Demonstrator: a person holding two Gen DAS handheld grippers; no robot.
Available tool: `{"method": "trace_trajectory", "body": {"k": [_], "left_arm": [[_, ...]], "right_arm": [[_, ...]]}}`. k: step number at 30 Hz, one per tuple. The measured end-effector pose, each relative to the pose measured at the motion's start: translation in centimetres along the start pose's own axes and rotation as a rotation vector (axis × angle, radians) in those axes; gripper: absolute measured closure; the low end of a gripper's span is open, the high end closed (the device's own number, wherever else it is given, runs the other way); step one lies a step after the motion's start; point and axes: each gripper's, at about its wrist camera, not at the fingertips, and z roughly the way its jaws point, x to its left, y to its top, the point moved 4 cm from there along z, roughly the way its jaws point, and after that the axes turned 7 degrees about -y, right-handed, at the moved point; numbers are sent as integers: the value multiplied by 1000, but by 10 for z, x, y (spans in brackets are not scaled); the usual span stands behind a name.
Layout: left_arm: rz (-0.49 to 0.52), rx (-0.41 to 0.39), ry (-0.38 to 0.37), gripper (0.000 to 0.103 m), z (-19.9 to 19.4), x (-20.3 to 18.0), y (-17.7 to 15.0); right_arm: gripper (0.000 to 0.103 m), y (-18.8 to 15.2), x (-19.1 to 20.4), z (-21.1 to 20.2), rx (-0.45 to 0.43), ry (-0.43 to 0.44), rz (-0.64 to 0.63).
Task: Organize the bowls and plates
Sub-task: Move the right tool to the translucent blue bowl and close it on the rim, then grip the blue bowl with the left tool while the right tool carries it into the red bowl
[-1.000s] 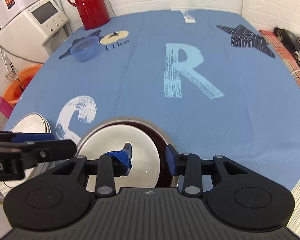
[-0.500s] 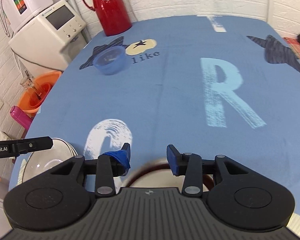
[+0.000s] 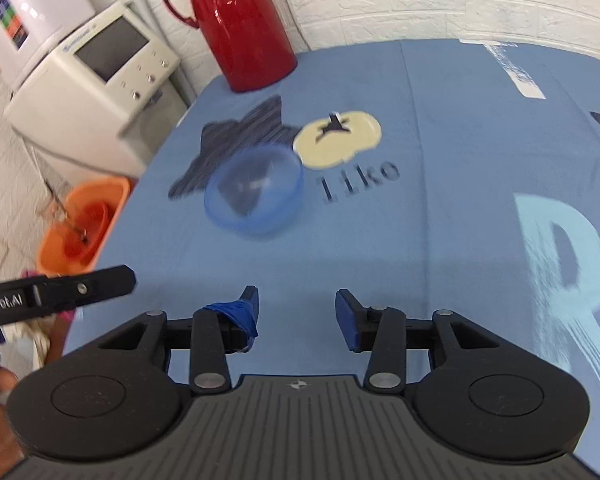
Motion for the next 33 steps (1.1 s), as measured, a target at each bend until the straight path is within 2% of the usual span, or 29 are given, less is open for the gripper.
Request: {"method": "trace_trajectory", "body": {"k": [4,8,11,16,19,20,21,22,24,26,28,33], "left_arm": [[-9,-4,24,48,37,4,30],[-36,31,49,48,77,16,43],[-65,56,53,48,100,26,47],[-49,56,76,48,118,31,49],[-45,55,88,48,123,34,48],[-41,51,93,50,125,36,48],[-33,43,95,68,125,37,47],[-29,45,104,91,125,37,46],[-56,72,52,101,124,37,44],[-46,75,33,101,117,30,40],[-17,67,52,103,105,20,34],[-11,73,31,103,71,-1,16]], "right_arm": [[75,40,3,39,-10,-16,14],[74,62,6,76,6,-43,-16],[74,69,7,93,8,-58,-40],[73,72,13,108,12,-73,-100],[77,70,16,110,-12,-57,-129],[80,68,16,110,-20,-47,-131],[84,66,16,110,-15,-40,-134],[85,63,18,109,-7,-22,-137],[86,58,25,105,10,9,-142],[86,52,32,95,8,8,-157],[86,47,37,83,7,5,-170],[86,21,29,47,49,17,-89]]}}
